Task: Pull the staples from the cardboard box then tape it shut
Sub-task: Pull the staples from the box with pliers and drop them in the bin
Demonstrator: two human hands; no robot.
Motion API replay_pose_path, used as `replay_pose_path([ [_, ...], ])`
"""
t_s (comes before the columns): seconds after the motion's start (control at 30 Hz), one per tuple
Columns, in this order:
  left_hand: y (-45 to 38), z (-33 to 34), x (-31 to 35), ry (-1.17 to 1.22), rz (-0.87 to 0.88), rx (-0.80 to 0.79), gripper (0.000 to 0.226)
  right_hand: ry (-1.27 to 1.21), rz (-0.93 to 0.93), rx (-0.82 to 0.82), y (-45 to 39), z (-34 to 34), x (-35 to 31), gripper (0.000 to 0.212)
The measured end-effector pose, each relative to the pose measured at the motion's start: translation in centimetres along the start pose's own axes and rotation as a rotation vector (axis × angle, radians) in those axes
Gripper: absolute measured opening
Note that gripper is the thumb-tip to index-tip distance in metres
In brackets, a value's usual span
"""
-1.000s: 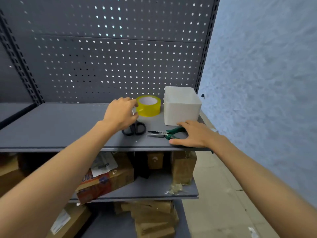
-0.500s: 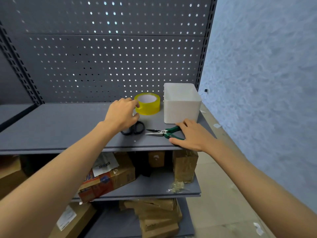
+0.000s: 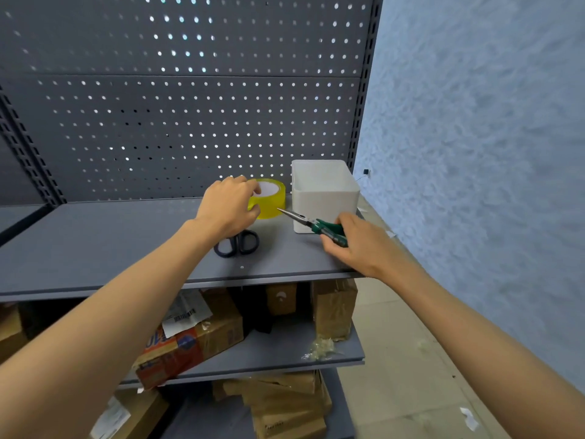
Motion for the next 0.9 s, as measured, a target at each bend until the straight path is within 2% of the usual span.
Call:
replay_pose_path([
  [0.3,-2.2,0.8,4.3,0.037,0.074,-0.032,0.037,0.047,0.19,0.171,1.6,-3.8,2.9,0.037],
  [0.5,-3.7,1.9,6.6,0.03,0.175,-0.022,0.051,0.061,0.275,0.232,2.4,-4.6,4.5,0.041],
  [0.63,-4.4,2.4,7.6,0.054,0.217,-0.038,0.047,0.044,0.298,0.247,2.4,-4.9,5.0,0.042],
  [0.77,-4.6,3.0,8.7,0.032,0.237,-0.123,0.043,0.01,0.307,0.246,2.1,-4.8,5.4,0.043],
  [0.9,-4.9,3.6,8.9,0.059,0.212,-0.168,0.037,-0.004,0.297,0.256,1.6,-4.9,5.4,0.043],
])
Point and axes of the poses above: each hand's wrist, its own y-axis away from the middle knuckle, its own z-axis out of the palm, x = y × z, the point moved 4 cm from there along -y, towards the middle knuckle
